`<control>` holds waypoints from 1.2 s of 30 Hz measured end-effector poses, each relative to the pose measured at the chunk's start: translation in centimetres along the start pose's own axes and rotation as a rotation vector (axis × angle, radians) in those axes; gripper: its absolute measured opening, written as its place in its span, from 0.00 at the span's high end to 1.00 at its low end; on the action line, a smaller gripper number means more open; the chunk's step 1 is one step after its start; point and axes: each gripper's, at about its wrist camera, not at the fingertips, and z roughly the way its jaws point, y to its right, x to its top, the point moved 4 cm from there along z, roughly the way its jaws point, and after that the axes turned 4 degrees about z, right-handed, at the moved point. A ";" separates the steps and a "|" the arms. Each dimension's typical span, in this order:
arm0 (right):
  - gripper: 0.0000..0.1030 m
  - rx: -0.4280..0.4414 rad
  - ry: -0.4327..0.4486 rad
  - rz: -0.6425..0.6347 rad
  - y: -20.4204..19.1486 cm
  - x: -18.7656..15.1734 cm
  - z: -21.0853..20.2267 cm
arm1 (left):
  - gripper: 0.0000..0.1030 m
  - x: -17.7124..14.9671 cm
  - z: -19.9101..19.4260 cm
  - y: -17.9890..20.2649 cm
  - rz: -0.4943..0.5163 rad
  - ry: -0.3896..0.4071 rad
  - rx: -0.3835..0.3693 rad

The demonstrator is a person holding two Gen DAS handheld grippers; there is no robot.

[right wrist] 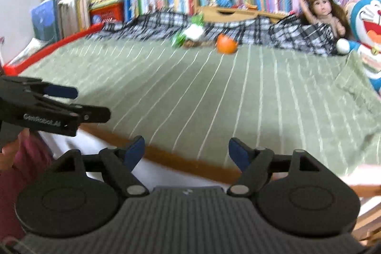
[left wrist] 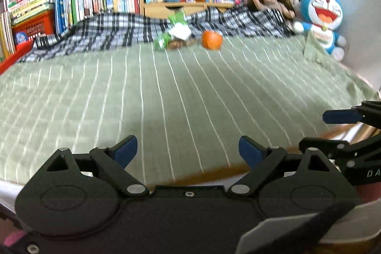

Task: Organize books
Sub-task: 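Raise both empty tools back over the remaining trash on the bed, then grasp the green snack packet and white wrapper with the left tool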

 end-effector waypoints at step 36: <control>0.15 -0.072 0.046 0.101 7.3 13.9 21.1 | 0.08 19.3 24.1 -5.3 -0.133 0.036 0.114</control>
